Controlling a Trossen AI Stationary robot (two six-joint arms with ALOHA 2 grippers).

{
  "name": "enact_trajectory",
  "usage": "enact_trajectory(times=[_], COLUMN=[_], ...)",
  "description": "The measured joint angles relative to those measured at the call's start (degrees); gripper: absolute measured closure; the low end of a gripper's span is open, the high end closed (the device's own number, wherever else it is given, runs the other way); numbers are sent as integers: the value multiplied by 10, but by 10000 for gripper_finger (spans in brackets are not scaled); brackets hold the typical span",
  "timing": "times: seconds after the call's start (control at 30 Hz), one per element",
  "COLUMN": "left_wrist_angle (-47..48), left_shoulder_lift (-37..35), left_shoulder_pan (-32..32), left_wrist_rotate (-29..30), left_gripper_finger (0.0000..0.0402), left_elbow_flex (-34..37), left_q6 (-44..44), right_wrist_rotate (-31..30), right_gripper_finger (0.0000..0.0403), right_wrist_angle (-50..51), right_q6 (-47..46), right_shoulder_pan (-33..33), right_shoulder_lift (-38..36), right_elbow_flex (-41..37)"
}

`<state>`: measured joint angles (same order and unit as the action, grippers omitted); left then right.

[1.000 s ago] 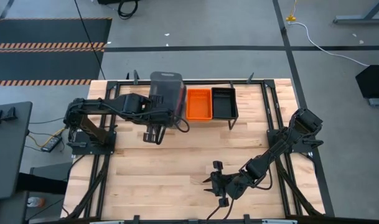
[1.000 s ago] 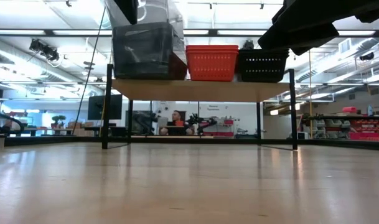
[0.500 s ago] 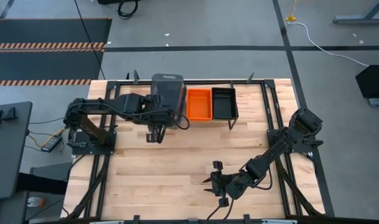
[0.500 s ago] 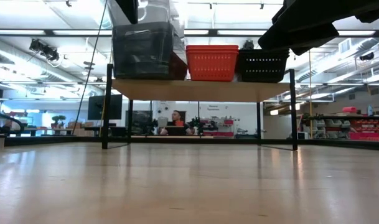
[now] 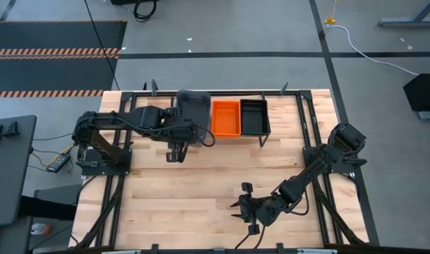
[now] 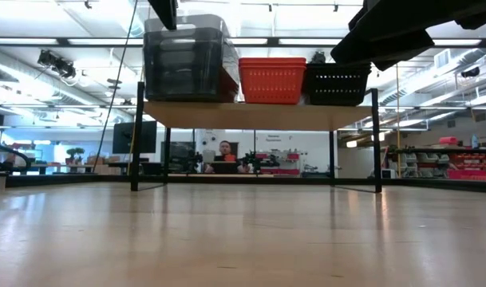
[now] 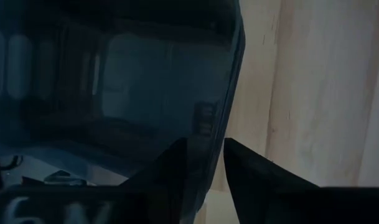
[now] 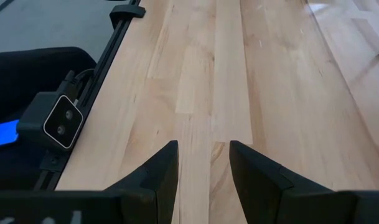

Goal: Stack baskets on shelf by color
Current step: Stack the black transparent bin on the stacked black transparent bins on the shelf

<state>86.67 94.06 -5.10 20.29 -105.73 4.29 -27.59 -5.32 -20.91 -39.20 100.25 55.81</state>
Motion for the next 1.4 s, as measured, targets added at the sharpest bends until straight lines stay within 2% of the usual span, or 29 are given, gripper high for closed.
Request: enact_trajectory(times=[0.33, 0.6, 0.93, 1.23, 1.4], left_wrist_angle=[-9, -18, -10, -8, -8], left_shoulder_lift=[0, 7, 9, 9, 9], left_shoulder_pan=[0, 1, 12, 16, 16], left_wrist_rotate=[-2, -45, -45, -35, -32], left_gripper_finger=[288, 279, 284, 285, 314], left_elbow_flex=[-12, -12, -11, -11, -11], left_q6=[-5, 51, 130, 139, 146], right_wrist_rotate=[0, 0, 0, 0, 0], right_gripper_finger=[253, 253, 253, 253, 253], right_wrist_angle=[0, 0, 0, 0, 0], right_q6=[5, 5, 1, 1, 1], right_shoulder_pan=[0, 0, 0, 0, 0], right_shoulder_lift=[0, 0, 0, 0, 0], right_elbow_flex=[0, 0, 0, 0, 0])
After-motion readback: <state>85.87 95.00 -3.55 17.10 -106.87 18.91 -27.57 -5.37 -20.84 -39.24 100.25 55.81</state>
